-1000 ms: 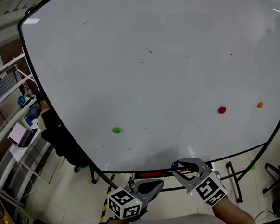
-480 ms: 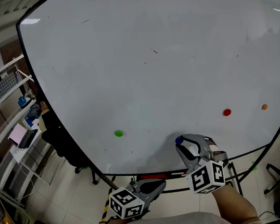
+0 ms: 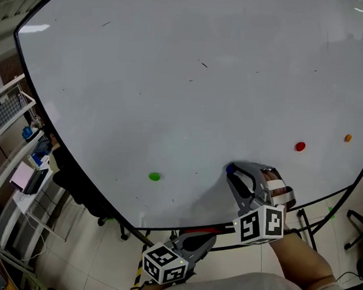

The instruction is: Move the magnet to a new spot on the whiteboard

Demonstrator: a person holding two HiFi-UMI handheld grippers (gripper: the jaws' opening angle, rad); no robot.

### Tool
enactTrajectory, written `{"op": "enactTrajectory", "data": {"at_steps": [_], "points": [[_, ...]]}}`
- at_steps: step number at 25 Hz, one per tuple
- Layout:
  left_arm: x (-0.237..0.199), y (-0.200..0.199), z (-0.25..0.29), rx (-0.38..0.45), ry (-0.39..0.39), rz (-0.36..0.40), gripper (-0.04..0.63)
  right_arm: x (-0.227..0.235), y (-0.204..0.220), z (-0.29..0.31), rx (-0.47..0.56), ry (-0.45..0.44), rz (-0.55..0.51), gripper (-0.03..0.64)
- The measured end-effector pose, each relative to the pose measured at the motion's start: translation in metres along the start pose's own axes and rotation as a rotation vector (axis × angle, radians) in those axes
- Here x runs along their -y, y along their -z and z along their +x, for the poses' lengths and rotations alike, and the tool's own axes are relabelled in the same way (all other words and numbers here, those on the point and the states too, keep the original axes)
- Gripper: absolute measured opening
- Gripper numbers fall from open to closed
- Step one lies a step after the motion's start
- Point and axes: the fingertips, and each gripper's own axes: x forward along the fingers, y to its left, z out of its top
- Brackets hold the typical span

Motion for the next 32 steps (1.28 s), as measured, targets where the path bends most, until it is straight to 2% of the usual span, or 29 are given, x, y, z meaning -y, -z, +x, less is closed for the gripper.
{"op": "enactTrajectory", "data": {"at_steps": [10, 19, 22, 28, 32], "points": [[-0.010, 0.003, -0.013, 0.010, 0.000, -0.010, -0.015, -0.001, 0.005, 0.007, -0.070, 0.091, -0.086, 0.123], [-0.016, 0.012, -0.033, 0.018, 0.024, -0.020, -0.015, 0.001, -0.001, -0.002, -0.074, 0.109, -0.037, 0.123], [-0.017, 0.018, -0.039, 0.026, 0.028, -0.028, -0.015, -0.010, -0.003, -0.017, -0.049, 0.049, 0.075, 0.127], [-0.007, 0.023, -0.051, 0.033, 0.016, -0.023, -0.015, -0.072, 0.004, -0.060, 0.016, -0.268, 0.465, 0.196], [0.013, 0.032, -0.063, 0.019, -0.004, -0.029, -0.015, -0.115, 0.015, -0.103, 0.032, -0.421, 0.723, 0.176]]}}
